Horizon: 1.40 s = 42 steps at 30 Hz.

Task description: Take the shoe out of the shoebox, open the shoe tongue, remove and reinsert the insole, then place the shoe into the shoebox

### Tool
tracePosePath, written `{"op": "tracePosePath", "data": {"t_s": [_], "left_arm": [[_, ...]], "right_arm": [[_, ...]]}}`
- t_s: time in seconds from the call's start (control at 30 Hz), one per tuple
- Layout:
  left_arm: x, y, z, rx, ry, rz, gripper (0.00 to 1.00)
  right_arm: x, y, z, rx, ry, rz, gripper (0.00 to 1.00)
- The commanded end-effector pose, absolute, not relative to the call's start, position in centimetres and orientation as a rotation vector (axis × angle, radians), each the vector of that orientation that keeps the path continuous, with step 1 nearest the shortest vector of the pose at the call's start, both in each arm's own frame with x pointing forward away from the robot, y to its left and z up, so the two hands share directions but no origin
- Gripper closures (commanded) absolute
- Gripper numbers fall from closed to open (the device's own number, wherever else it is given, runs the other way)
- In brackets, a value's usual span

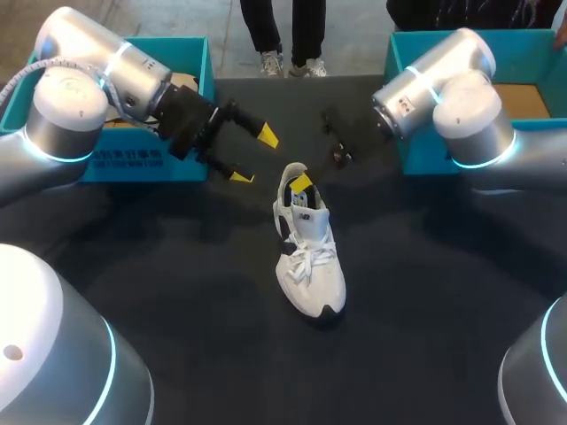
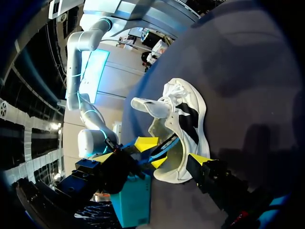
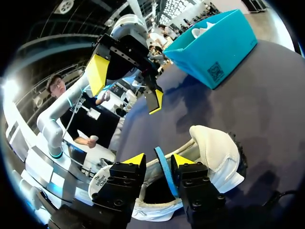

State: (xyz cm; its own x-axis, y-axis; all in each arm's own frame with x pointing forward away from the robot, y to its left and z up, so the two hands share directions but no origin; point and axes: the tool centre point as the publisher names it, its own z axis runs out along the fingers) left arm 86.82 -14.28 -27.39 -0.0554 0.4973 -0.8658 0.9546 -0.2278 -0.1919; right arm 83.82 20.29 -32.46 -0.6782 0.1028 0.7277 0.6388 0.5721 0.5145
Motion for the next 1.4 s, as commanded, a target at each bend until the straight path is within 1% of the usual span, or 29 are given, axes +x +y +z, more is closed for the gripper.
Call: {"op": "tracePosePath", "data": {"t_s": [0.03, 0.43, 0.67, 0.8, 0.83, 0.87, 1.07, 1.4], "left_arm": [[86.9, -14.3, -27.5, 1.738, 1.541, -1.234, 0.0], [87.1, -14.1, -27.3, 1.755, 1.559, -1.221, 0.0], [87.3, -14.0, -27.0, 1.766, 1.577, -1.211, 0.0], [87.5, -13.8, -27.0, 1.768, 1.581, -1.208, 0.0], [87.6, -13.8, -26.9, 1.768, 1.581, -1.207, 0.0], [87.6, -13.7, -26.9, 1.769, 1.581, -1.206, 0.0], [87.7, -13.7, -26.9, 1.775, 1.58, -1.206, 0.0], [87.5, -13.2, -26.8, 1.778, 1.588, -1.202, 0.0]], "right_arm": [[83.6, 20.2, -32.0, -0.601, -2.164, -1.057, 0.65], [84.6, 19.6, -30.7, -0.638, -2.208, -1.131, 0.64], [85.0, 19.3, -29.9, -0.662, -2.226, -1.169, 0.66], [84.9, 19.3, -28.8, -0.725, -2.235, -1.208, 0.82], [84.9, 19.3, -28.6, -0.742, -2.236, -1.219, 0.88], [84.9, 19.2, -28.5, -0.761, -2.237, -1.226, 0.99], [84.8, 19.0, -27.7, -0.924, -2.223, -1.224, 1.0], [84.8, 19.0, -27.7, -0.924, -2.223, -1.224, 1.0]]}}
